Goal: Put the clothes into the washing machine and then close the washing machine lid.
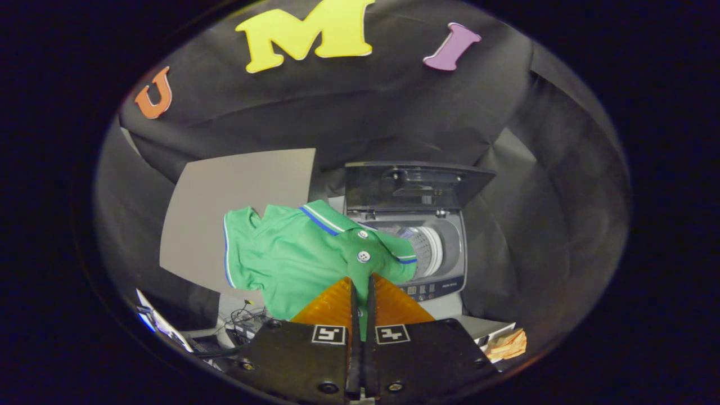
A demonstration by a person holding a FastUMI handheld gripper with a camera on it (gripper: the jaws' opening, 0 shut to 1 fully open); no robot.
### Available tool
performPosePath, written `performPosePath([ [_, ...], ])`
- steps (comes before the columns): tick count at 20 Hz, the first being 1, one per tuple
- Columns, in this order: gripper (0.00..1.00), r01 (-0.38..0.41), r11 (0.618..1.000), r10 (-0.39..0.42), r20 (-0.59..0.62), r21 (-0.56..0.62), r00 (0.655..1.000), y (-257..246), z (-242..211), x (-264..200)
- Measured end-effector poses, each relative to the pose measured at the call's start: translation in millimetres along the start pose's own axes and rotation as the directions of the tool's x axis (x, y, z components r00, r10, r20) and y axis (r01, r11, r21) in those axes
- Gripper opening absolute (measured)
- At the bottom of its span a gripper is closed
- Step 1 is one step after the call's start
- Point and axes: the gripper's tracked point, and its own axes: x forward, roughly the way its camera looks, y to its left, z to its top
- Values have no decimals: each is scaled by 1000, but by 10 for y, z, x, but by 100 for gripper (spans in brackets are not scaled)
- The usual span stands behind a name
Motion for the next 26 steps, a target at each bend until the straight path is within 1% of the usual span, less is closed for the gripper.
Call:
performPosePath([
  [3,7,18,999,-17,-4,42,1000,-220,-198,-60],
  [6,6,37,997,-38,15,65,999,-387,-291,-128],
  [8,6,36,995,-39,37,94,999,-466,-374,-184],
  [11,6,33,990,-39,39,140,998,-621,-545,-253],
  [15,6,69,983,-77,46,170,996,-870,-671,-295],
  [21,6,50,982,-59,43,182,997,-980,-641,-203],
  [26,6,-3,989,-3,43,146,999,-1061,-451,-6],
])
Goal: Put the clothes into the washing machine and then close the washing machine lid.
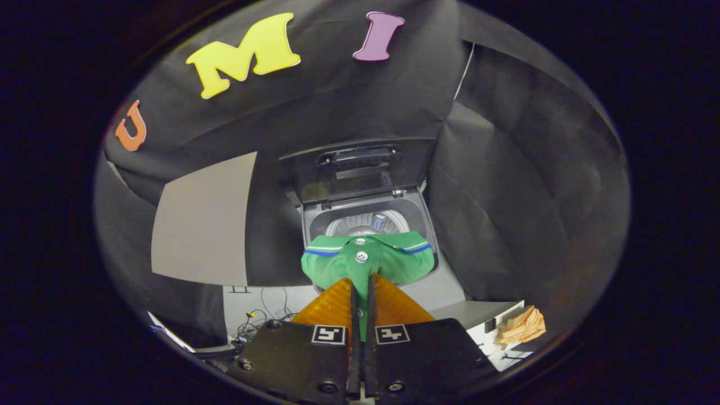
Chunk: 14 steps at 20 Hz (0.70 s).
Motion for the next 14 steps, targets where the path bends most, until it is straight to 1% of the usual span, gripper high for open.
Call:
performPosePath([
  [3,6,-54,998,54,-4,-39,999,-9,134,139],
  [7,6,-132,986,129,-38,-99,991,-66,269,327],
  [10,6,-238,966,226,-111,-104,968,-62,270,399],
  [11,6,-258,961,246,-123,-95,962,-81,289,431],
  [14,6,-283,949,263,-143,-139,954,-183,304,500],
])
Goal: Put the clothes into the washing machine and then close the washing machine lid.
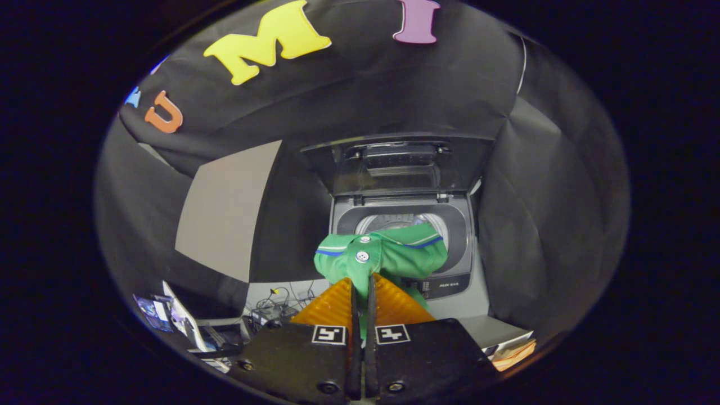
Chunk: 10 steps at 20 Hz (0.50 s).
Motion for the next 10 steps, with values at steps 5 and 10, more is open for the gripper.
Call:
performPosePath([
  [5,6,-13,1000,14,18,-15,1000,-128,165,-58],
  [10,6,-18,999,19,39,-43,999,-206,328,-157],
])
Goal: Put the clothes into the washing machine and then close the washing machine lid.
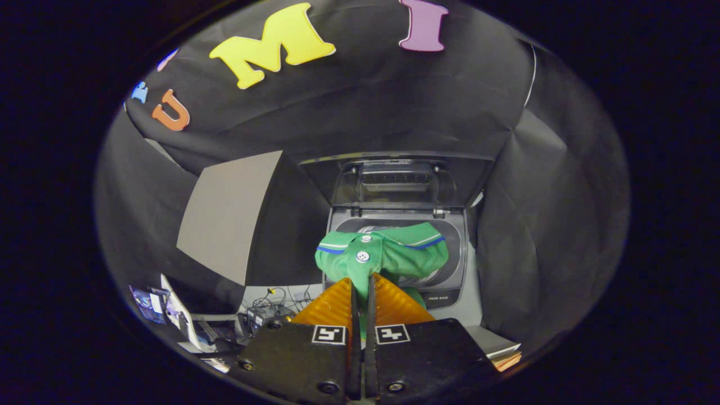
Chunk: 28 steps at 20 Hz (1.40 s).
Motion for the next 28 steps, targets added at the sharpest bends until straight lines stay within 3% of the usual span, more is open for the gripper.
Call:
performPosePath([
  [11,6,40,997,-39,-18,64,999,-248,161,538],
  [20,6,65,987,-67,11,145,998,-431,121,1514],
  [28,6,100,986,-107,44,132,993,-587,-43,2401],
])
